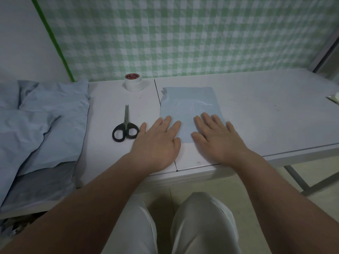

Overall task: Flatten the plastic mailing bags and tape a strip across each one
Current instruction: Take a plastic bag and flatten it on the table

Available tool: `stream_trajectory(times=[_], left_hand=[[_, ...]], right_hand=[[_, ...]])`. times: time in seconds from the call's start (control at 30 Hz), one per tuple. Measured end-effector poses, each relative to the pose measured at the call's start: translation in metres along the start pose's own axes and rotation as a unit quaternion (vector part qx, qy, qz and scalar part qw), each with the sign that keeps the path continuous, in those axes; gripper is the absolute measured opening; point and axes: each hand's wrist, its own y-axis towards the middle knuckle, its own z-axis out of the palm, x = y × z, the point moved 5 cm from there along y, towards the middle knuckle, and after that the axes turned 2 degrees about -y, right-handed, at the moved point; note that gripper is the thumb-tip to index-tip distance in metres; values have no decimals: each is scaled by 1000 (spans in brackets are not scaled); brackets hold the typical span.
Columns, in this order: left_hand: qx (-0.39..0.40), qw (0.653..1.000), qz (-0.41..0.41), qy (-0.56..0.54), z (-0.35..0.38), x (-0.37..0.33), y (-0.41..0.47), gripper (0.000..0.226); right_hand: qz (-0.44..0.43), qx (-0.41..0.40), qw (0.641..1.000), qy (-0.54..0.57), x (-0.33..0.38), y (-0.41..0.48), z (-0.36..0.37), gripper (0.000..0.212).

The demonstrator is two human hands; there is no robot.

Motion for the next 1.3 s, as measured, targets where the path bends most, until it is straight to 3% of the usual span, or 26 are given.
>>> stream_trajectory(times=[0.17,0.27,0.33,0.43,0.5,0.67,0.9,1.0,1.1,1.2,1.3], left_hand=[[21,1000,-5,-8,-1,-2,0,52],[16,1000,-8,-6,-1,-4,1,52],[11,1000,-10,-7,0,-5,1,52],[14,1000,-18,-13,1,-5,1,52],[24,999,-22,-16,1,-4,1,52],[25,1000,-18,4,1,-4,1,52],[28,999,-18,4,2,-4,1,52],[-15,999,-18,33,-6,-8,-2,52],[-87,993,48,60,-15,-33,-11,52],[-76,990,116,25,-9,-59,-20,49],[-76,990,114,18,-5,-62,-21,55]], right_hand=[[85,-8,996,-1,-31,-11,-4,50],[139,-60,988,-25,-29,-21,-12,50],[90,-131,987,-32,-4,-30,-19,50],[-49,-205,977,28,41,-44,-17,42],[-72,-187,979,32,53,-52,-9,42],[-36,-156,987,-7,26,-61,-7,38],[43,-203,978,-8,-8,-75,-10,27],[41,-206,978,-13,-7,-75,-8,29],[38,-210,977,-19,-7,-76,-7,35],[39,-206,978,-13,-7,-78,-4,45],[46,-208,977,-8,-7,-78,-4,50]])
